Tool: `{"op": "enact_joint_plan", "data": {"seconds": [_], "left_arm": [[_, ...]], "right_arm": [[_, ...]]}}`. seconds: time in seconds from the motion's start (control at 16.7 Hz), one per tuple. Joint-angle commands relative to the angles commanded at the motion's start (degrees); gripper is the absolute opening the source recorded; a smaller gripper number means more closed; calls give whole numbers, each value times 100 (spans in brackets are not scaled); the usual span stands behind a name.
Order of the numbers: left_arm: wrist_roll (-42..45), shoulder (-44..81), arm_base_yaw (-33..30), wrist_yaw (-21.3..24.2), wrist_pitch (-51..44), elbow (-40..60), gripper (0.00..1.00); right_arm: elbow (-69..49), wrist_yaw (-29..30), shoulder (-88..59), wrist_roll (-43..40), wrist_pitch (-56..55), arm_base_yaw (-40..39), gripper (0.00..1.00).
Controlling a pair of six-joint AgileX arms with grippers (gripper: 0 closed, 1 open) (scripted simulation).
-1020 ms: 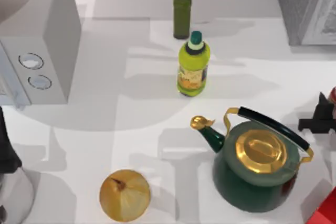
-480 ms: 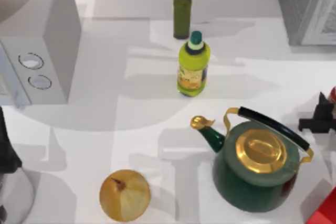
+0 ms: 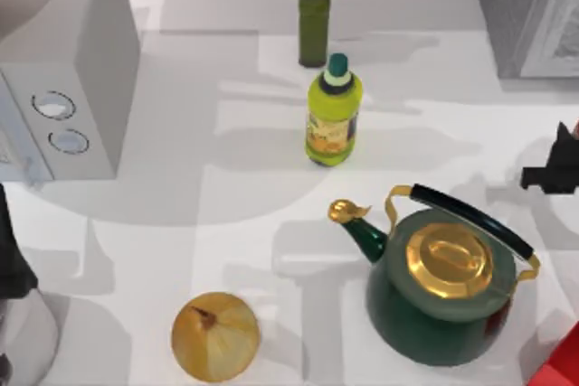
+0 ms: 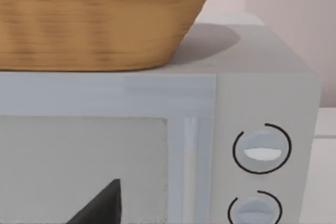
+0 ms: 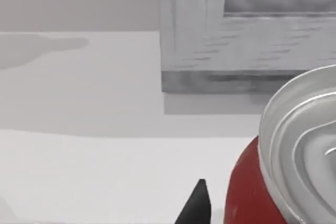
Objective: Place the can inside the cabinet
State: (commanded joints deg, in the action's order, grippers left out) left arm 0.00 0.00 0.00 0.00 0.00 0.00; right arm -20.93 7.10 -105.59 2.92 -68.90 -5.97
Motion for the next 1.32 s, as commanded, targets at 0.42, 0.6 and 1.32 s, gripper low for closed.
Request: {"op": "enact_joint_plan", "data": {"seconds": [0.42, 0.6, 1.32], "left_arm": [[0, 0, 0, 0, 0, 0, 100], [0, 0, 0, 0, 0, 0, 100], [0, 0, 0, 0, 0, 0, 100]], "right_arm": [[-534, -32, 2499, -6, 3291, -5, 0], [-701, -42, 3179, -8, 4042, -7, 0], [-393, -127, 4266, -34, 4567, 69, 0]]}}
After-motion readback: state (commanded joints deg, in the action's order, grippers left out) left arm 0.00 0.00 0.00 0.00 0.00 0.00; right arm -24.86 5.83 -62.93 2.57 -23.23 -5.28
